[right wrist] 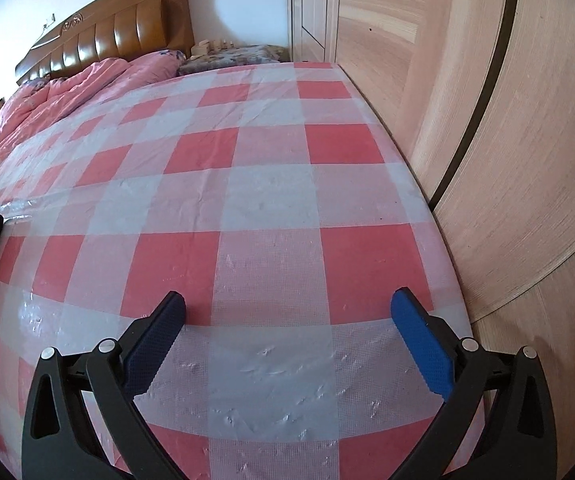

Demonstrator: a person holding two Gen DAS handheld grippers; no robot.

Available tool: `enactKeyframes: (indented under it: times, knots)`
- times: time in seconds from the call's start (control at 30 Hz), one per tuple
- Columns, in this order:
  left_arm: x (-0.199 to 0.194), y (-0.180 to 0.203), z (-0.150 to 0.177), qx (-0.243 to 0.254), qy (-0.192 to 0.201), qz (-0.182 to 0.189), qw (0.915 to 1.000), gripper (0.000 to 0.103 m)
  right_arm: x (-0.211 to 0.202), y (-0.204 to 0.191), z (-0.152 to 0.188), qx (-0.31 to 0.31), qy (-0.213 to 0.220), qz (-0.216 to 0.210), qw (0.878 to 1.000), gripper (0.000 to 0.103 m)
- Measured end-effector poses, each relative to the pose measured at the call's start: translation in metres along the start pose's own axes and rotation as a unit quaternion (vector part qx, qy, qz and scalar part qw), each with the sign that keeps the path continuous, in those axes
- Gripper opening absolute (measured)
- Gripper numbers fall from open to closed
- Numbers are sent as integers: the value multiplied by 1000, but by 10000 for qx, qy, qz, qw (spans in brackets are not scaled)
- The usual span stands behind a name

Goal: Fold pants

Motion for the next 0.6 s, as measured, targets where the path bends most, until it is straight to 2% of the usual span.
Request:
enactKeyframes:
  times: [0.6]
  knots:
    - [2,-1,-1,-2,-8,4,10000,102,1,0,-2,-32,-2,13,10000,99]
Point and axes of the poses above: each gripper's, at about its wrist camera, not at the fingertips, and x roughly the way its jaws point, y to its right, z to its underside, the point moved 8 cm from there along x, roughly the way its jaws point, and after that the axes turned 8 degrees about -z, right-handed, at the moved point
